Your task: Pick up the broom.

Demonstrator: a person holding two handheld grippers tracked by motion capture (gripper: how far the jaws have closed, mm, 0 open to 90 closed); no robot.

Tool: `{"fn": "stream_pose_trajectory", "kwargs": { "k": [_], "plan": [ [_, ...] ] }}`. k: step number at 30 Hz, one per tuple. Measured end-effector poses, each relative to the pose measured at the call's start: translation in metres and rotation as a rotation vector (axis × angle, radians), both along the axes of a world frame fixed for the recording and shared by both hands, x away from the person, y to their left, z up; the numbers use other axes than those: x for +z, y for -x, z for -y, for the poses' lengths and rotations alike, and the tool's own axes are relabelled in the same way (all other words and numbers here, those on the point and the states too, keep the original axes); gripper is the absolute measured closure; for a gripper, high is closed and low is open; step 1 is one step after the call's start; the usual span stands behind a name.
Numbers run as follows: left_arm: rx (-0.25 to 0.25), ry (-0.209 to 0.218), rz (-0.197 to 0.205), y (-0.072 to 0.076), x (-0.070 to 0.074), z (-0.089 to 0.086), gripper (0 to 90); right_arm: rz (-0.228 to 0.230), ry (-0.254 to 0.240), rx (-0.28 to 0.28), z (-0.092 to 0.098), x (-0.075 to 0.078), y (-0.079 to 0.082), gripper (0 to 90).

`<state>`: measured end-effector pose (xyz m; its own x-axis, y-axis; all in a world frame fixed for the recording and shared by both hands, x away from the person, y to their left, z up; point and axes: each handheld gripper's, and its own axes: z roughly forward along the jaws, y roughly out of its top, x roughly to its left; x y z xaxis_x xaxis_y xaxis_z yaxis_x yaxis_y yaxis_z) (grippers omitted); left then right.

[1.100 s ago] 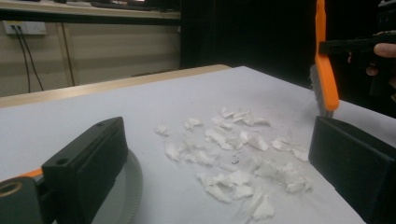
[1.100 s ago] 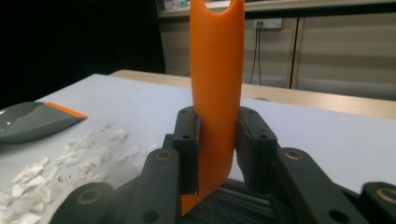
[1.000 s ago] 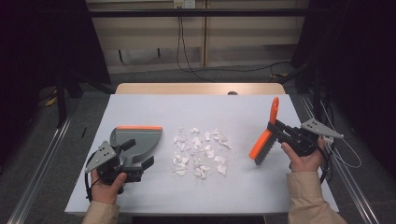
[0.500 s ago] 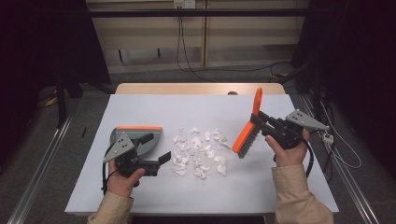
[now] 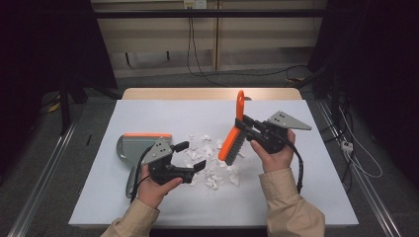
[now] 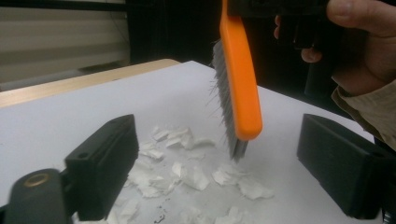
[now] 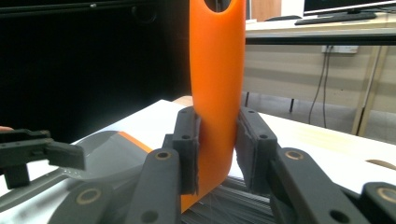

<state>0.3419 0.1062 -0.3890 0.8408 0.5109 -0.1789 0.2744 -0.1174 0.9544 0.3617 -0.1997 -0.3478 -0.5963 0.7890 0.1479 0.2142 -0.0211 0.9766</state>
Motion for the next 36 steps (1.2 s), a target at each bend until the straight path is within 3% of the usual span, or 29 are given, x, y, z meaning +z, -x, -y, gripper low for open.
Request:
{"fn": "stream_pose_trajectory", "kwargs": {
  "k": [4, 5, 13, 15, 20, 24, 27, 33, 36],
  "plan": [
    [-0.012, -0.004, -0.014, -0.001, -0.001, 0.006, 18.6, 0.007, 0.029, 0.003, -0.011, 0.001, -0.001, 71.4],
    [-0.02, -0.019, -0.024, -0.002, -0.003, 0.011, 23.5, 0.01, 0.029, 0.013, -0.017, 0.001, -0.002, 71.5],
    [0.002, -0.076, -0.07, -0.007, -0.012, 0.024, 33.0, 0.008, 0.055, 0.055, -0.041, 0.003, -0.001, 71.4],
    [0.021, -0.094, -0.07, -0.007, -0.012, 0.024, 40.4, 0.017, 0.057, 0.065, -0.046, 0.004, 0.001, 71.4],
    [0.026, -0.09, -0.095, -0.008, -0.012, 0.02, 51.1, 0.027, 0.051, 0.086, -0.055, 0.008, 0.002, 71.3],
    [0.036, -0.09, -0.081, -0.007, -0.01, 0.017, 69.6, 0.034, 0.051, 0.091, -0.059, 0.009, 0.003, 71.2],
    [0.053, -0.122, -0.075, -0.005, -0.009, 0.017, 70.2, 0.04, 0.052, 0.103, -0.063, 0.008, 0.004, 71.0],
    [0.095, -0.104, -0.012, 0.0, -0.009, 0.015, 70.7, 0.052, 0.033, 0.111, -0.063, 0.009, 0.004, 68.1],
    [0.124, -0.092, 0.005, 0.001, -0.007, 0.012, 70.7, 0.042, -0.013, 0.135, -0.062, 0.008, 0.002, 54.9]
  ]
}}
